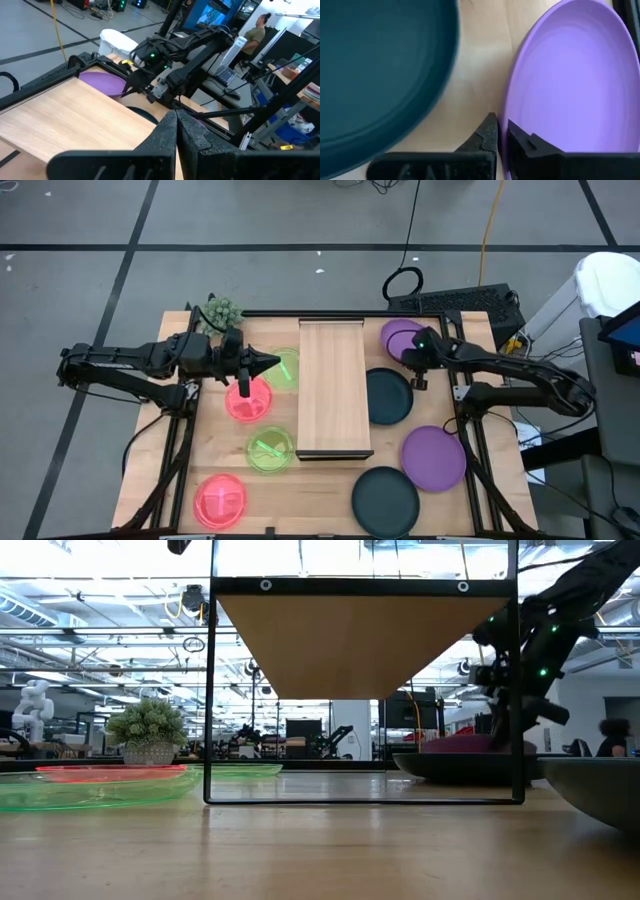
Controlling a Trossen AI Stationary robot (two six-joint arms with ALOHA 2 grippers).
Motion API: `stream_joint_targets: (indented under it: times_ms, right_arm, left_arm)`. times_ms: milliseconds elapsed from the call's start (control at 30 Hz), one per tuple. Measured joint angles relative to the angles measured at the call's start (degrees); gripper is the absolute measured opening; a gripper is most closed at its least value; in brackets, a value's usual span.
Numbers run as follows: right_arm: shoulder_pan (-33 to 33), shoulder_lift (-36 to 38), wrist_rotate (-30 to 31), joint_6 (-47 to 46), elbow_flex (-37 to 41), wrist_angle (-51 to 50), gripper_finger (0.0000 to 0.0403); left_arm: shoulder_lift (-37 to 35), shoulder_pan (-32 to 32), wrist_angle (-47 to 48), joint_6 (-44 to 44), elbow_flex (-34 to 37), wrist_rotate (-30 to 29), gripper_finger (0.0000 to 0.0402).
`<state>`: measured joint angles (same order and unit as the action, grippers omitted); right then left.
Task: Place and stack plates onto a shelf
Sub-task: Put the top purple plate on the shelf
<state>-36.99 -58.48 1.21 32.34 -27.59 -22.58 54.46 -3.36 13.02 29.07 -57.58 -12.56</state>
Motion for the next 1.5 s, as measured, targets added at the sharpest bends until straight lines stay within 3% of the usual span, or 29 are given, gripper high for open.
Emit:
stream_joint_targets:
  times_ms: [433, 567, 1133, 1500]
  right_arm:
    - [8.05, 7.68, 2.45, -4.4, -0.34, -1.85, 0.0]
    - [10.75, 7.87, 7.22, -4.75, -3.38, -7.23, 0.0]
    - [17.5, 6.88, 13.9, -11.25, -24.77, -28.15, 0.0]
    - [24.25, 2.76, 14.01, -15.19, -41.25, -40.33, 0.0]
  left_arm:
    - [0.0, -0.61, 0.42, -0.68, 0.0, -0.07, 0.0004]
    - [0.0, -0.94, 0.91, -0.86, 0.0, -0.04, 0.0004]
    - [0.0, -0.92, 2.21, -2.32, 0.0, -0.06, 0.0004]
    - [0.0, -0.92, 2.21, -5.58, 0.0, -3.12, 0.0004]
